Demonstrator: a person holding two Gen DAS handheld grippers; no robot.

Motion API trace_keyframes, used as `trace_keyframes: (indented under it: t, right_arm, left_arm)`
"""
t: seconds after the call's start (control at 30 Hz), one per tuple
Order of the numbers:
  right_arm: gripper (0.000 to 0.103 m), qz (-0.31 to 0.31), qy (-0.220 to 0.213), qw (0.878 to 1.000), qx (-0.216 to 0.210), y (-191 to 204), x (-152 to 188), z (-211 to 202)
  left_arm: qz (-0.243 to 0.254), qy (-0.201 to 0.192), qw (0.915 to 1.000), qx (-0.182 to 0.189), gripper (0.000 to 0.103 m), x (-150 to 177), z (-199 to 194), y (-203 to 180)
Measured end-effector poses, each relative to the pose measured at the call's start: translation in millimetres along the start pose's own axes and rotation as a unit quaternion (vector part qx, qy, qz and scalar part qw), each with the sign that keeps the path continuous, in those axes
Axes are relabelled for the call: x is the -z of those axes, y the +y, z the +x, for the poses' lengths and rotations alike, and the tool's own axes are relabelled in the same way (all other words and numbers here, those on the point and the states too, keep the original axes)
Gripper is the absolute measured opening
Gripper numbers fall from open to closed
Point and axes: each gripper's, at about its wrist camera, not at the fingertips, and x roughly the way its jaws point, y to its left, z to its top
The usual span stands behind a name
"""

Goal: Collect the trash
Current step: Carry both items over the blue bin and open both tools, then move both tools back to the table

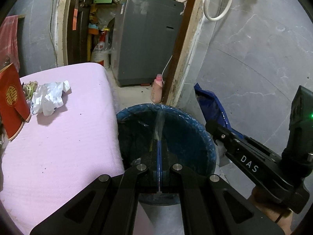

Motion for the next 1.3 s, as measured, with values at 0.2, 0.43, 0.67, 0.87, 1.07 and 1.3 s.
trace_keyframes:
  t: [0.2, 0.43, 0.67, 0.87, 1.07, 1.3]
  right_arm:
    - [0.021, 0.005, -0.001, 1.0, -0.002, -3, -3, -2]
    - [0.028, -0.002, -0.029, 1.0, 0.001, 3, -12, -18]
    - [0.04, -0.028, -0.082, 0.996, 0.003, 24, -22, -48]
    - [0.062, -0.05, -0.132, 0.99, 0.002, 44, -25, -72]
    - [0.085, -0.055, -0.165, 0.985, -0.005, 61, -25, -84]
    - [0.103, -0.075, -0.193, 0.978, -0.029, 87, -23, -96]
  left_arm:
    - [-0.015, -0.017, 0.9997, 0.005, 0.003, -6, -8, 6]
    - [-0.022, -0.08, 0.9964, -0.018, 0.034, -11, -39, 13]
    - [-0.021, -0.131, 0.9901, -0.046, 0.058, -16, -72, 19]
    - [-0.015, -0.176, 0.9806, -0.085, 0.093, -19, -105, 31]
    - [-0.017, -0.214, 0.9699, -0.116, 0.101, -10, -136, 49]
    - [-0.035, -0.225, 0.9629, -0.145, 0.101, 2, -168, 74]
